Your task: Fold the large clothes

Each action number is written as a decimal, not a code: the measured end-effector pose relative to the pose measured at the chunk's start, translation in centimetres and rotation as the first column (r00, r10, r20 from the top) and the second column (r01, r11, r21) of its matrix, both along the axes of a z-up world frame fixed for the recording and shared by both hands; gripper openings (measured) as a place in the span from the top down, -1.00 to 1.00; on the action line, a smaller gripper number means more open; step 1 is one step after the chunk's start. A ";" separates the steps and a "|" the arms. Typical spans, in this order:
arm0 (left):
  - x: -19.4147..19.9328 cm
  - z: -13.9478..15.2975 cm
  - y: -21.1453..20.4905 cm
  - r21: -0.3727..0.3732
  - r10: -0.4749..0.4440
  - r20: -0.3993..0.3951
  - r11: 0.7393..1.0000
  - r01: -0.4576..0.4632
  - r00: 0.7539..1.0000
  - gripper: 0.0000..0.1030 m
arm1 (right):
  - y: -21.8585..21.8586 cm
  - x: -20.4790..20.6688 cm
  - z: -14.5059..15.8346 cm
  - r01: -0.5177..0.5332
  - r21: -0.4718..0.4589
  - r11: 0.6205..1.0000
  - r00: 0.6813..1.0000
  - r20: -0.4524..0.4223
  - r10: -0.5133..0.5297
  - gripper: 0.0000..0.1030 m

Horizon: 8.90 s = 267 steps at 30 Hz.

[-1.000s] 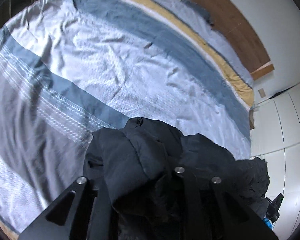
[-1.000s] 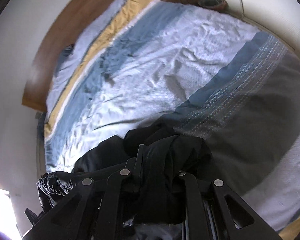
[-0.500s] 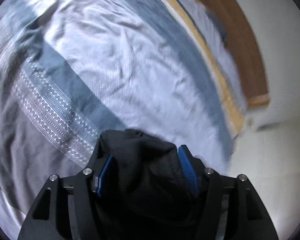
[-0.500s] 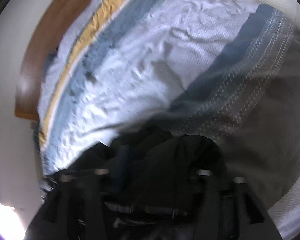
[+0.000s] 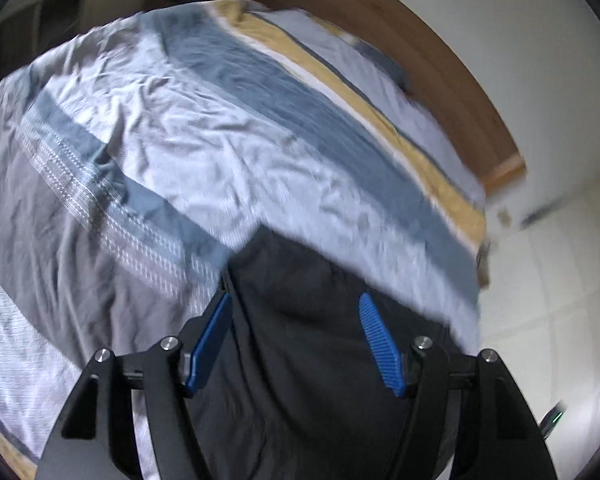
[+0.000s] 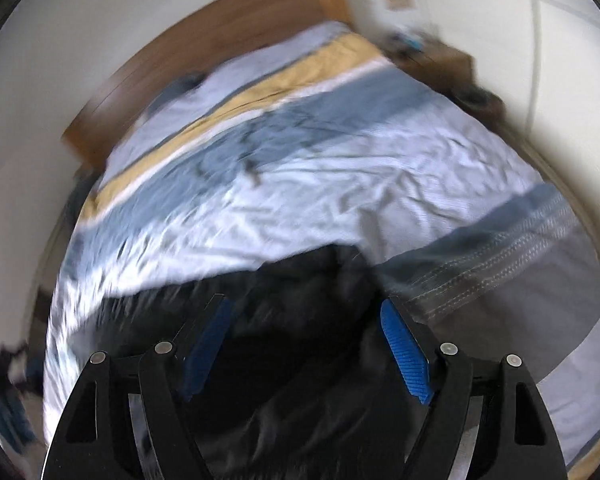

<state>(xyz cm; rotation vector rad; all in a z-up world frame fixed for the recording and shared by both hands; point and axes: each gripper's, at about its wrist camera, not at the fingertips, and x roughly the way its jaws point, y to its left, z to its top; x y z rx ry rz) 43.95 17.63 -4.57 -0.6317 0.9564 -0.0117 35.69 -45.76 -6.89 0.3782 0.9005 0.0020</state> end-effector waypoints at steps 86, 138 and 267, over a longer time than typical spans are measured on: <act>-1.0 -10.2 -17.8 0.484 -0.312 0.009 0.833 0.269 0.950 -0.41 | 5.4 2.0 -11.3 -0.015 -0.272 0.962 0.996 -0.091 -0.010 -0.84; -10.1 -8.6 -1.0 0.296 -0.121 0.050 0.950 0.101 0.991 -0.45 | -1.3 -4.1 -8.6 0.003 -0.119 0.993 0.998 -0.057 -0.010 -0.99; -13.6 -10.3 -7.0 -0.141 -0.380 0.020 0.914 0.379 0.925 0.70 | 7.7 -14.6 -12.3 -0.205 0.505 0.838 0.971 -0.001 0.239 0.51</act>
